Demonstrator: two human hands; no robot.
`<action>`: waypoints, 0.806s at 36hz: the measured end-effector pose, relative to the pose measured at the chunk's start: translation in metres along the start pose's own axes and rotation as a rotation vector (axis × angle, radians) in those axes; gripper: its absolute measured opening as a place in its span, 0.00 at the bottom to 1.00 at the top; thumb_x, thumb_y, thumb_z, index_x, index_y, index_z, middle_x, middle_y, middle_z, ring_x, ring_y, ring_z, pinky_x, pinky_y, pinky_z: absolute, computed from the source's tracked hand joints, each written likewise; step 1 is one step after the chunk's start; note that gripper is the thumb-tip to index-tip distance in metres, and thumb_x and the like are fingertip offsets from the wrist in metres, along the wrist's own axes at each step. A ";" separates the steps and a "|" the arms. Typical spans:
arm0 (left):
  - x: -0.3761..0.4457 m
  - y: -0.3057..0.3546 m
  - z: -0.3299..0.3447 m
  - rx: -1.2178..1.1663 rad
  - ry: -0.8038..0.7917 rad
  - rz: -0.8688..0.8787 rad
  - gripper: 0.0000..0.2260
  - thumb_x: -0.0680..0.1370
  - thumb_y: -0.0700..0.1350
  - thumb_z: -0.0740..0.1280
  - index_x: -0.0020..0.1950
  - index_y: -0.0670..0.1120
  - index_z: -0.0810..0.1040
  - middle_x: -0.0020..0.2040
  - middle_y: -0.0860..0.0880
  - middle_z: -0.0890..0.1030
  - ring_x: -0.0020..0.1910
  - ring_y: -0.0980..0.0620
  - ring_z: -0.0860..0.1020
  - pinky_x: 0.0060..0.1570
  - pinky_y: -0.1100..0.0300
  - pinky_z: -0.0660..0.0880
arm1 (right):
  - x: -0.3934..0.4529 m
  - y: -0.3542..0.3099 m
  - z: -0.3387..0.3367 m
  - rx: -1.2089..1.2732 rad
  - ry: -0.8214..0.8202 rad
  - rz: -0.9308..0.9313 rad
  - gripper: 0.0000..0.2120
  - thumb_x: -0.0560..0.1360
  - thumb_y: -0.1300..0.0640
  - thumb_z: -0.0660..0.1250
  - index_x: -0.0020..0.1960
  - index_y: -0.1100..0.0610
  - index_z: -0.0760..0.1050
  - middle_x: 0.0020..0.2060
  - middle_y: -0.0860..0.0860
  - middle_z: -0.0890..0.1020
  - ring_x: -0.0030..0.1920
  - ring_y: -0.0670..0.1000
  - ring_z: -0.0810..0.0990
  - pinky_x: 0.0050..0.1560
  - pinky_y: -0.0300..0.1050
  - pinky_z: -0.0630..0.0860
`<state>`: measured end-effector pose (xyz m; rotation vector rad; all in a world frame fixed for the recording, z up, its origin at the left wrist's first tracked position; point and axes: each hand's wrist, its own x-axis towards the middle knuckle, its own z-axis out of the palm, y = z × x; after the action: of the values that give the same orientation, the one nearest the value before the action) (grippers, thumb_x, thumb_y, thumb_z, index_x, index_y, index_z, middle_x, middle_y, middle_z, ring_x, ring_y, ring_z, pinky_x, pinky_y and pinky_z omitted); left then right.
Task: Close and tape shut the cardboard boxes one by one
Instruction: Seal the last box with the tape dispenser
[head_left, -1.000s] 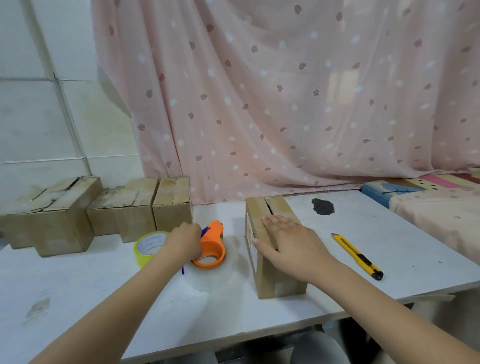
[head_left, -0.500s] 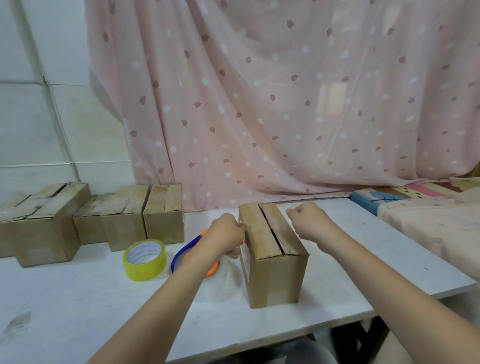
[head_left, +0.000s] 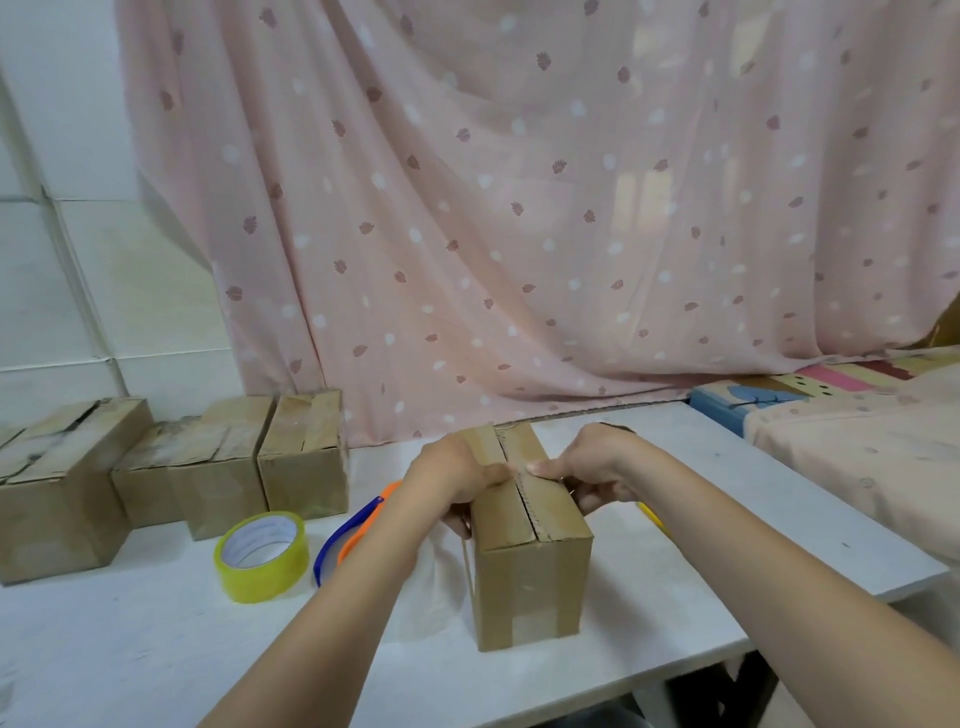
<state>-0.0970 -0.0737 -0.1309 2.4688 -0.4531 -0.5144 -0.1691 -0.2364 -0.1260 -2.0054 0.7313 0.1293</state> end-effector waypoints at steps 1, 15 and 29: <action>0.001 0.000 0.001 -0.013 0.003 0.003 0.23 0.76 0.62 0.69 0.48 0.41 0.74 0.40 0.42 0.85 0.32 0.44 0.84 0.25 0.63 0.76 | 0.000 0.001 -0.001 0.013 -0.011 0.000 0.21 0.73 0.54 0.77 0.54 0.70 0.79 0.44 0.63 0.86 0.41 0.61 0.87 0.47 0.54 0.84; -0.008 -0.020 0.010 -0.245 -0.006 0.012 0.16 0.75 0.53 0.74 0.45 0.41 0.76 0.41 0.45 0.83 0.30 0.50 0.82 0.27 0.64 0.76 | 0.000 -0.013 0.005 -0.174 -0.056 0.027 0.21 0.76 0.44 0.71 0.44 0.63 0.74 0.38 0.56 0.81 0.37 0.54 0.83 0.47 0.45 0.83; -0.006 -0.017 0.008 -0.369 -0.006 -0.040 0.17 0.76 0.51 0.74 0.51 0.38 0.76 0.48 0.39 0.83 0.38 0.45 0.83 0.29 0.58 0.81 | 0.005 0.000 -0.004 0.042 -0.116 0.033 0.23 0.74 0.46 0.74 0.53 0.68 0.79 0.45 0.60 0.86 0.46 0.60 0.87 0.52 0.54 0.83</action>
<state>-0.1023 -0.0621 -0.1457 2.1254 -0.2815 -0.5660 -0.1655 -0.2418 -0.1256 -1.9297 0.6882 0.2457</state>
